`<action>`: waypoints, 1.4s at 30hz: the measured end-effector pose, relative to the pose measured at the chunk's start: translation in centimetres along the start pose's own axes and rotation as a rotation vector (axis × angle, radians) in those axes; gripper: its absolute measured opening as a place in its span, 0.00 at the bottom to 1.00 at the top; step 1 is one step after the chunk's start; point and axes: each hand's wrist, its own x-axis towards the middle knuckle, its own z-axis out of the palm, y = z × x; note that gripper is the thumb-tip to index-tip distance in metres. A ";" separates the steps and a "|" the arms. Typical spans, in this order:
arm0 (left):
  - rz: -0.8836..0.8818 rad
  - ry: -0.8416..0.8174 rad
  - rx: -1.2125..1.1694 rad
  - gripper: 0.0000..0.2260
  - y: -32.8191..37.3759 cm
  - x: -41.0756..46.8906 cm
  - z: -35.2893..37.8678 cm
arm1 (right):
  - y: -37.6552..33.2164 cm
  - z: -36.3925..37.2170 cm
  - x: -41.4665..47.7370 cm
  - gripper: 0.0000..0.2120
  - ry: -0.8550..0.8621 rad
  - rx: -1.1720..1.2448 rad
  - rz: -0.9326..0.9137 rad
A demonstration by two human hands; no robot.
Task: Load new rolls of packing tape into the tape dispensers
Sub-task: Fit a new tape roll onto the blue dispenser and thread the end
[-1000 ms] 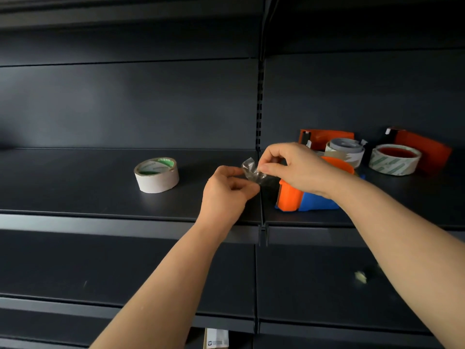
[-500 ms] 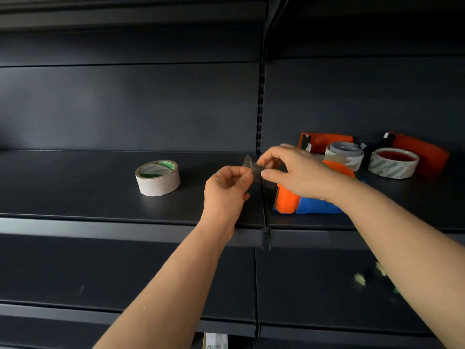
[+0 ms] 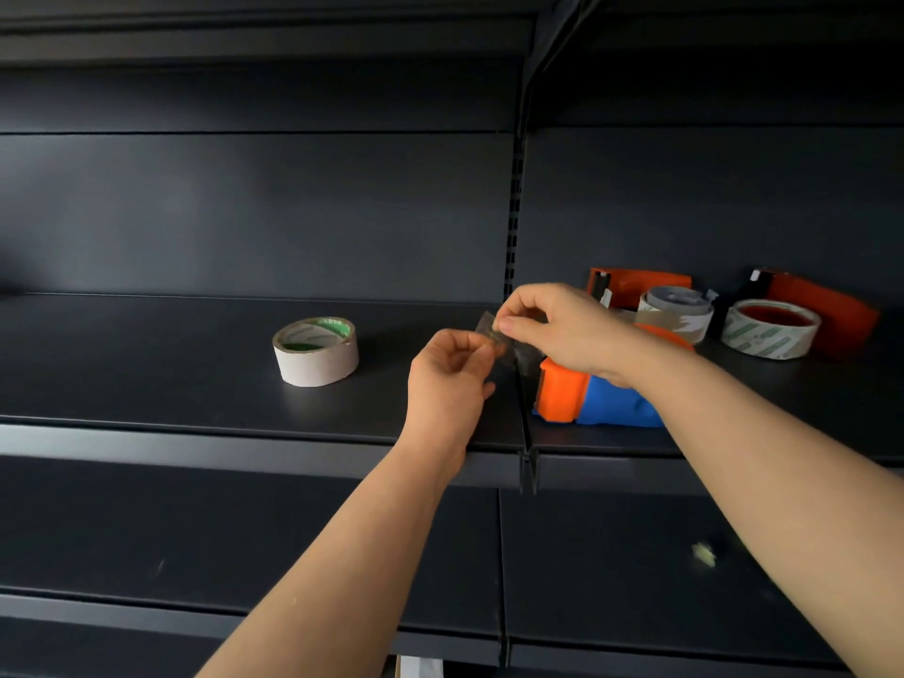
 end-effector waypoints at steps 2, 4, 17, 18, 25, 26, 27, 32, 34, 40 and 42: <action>0.003 0.015 0.013 0.04 -0.1 0.0 0.0 | 0.2 0.3 0.0 0.05 0.016 -0.019 -0.005; 0.000 0.026 0.023 0.04 0.0 0.1 0.0 | 0.4 0.4 0.0 0.05 0.034 0.004 -0.011; 0.178 0.065 0.629 0.08 0.6 2.1 -4.5 | 0.7 0.2 -0.2 0.04 0.130 0.093 -0.019; 0.160 0.104 0.660 0.09 0.7 2.4 -5.7 | 1.0 0.0 -0.2 0.05 0.152 0.090 -0.007; 0.090 -0.105 0.333 0.18 2.7 2.0 -4.9 | 0.9 -0.2 0.1 0.06 0.113 0.055 0.012; 0.082 -0.137 0.334 0.21 2.7 2.0 -3.9 | 1.0 -0.2 0.0 0.05 0.117 0.055 0.008; 0.091 -0.151 0.344 0.22 2.6 2.0 -2.9 | 1.0 -0.3 0.0 0.05 0.119 0.055 0.005; 0.172 -0.025 0.425 0.15 1.7 2.8 -0.9 | 1.3 -0.4 -0.1 0.06 0.110 0.077 0.002; 0.182 -0.012 0.467 0.15 1.3 3.0 -0.8 | 1.4 -0.2 -0.1 0.05 0.104 0.064 -0.003; 0.342 0.100 0.943 0.15 3.1 3.7 -2.6 | 1.9 -0.3 0.0 0.08 0.172 0.085 -0.003; 0.343 0.179 0.936 0.15 4.2 4.3 -5.0 | 2.0 -0.7 0.0 0.06 0.164 0.090 0.006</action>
